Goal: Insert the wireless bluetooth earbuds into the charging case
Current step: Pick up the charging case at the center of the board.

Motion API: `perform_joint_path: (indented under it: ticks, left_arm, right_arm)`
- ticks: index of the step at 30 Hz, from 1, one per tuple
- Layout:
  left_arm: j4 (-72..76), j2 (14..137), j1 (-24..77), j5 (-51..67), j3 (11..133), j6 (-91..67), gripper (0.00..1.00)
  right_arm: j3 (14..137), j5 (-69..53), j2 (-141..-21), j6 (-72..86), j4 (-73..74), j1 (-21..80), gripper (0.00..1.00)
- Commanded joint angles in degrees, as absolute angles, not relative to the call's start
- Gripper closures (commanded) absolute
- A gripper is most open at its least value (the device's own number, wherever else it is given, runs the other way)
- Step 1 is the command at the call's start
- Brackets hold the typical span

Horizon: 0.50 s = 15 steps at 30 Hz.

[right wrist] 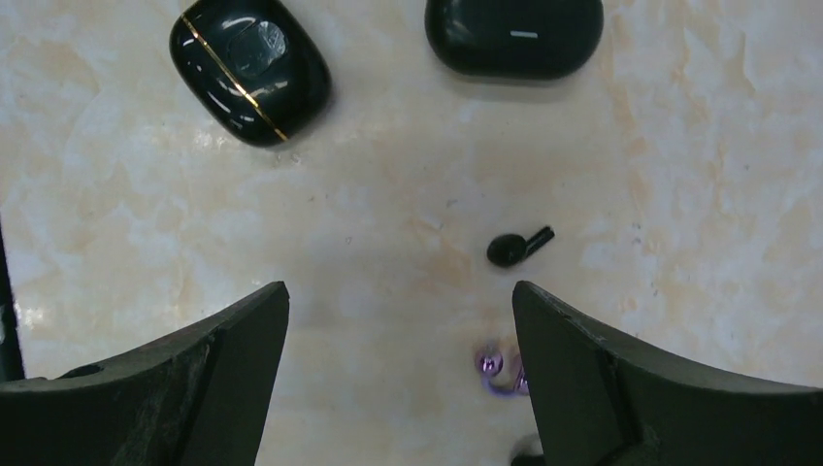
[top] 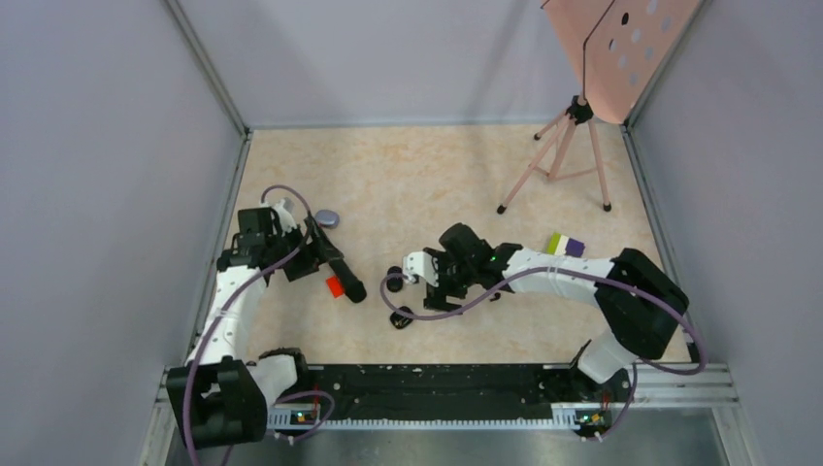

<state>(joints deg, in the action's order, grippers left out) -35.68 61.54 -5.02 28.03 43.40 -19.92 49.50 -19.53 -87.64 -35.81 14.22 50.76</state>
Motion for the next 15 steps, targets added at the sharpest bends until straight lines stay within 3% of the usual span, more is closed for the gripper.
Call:
perform_joint_path:
  ticks: [1, 15]
  left_arm:
    - [-35.97, 57.28, -10.06, 27.83, 40.48, -27.45, 0.19]
    - [-35.03, 51.68, -14.67, 27.15, 37.11, -29.85, 0.21]
  right_arm:
    - [53.14, -21.25, -91.86, -40.37, 7.7, 54.12, 0.16]
    - [59.02, -23.15, -101.66, -40.62, 4.83, 58.08, 0.15]
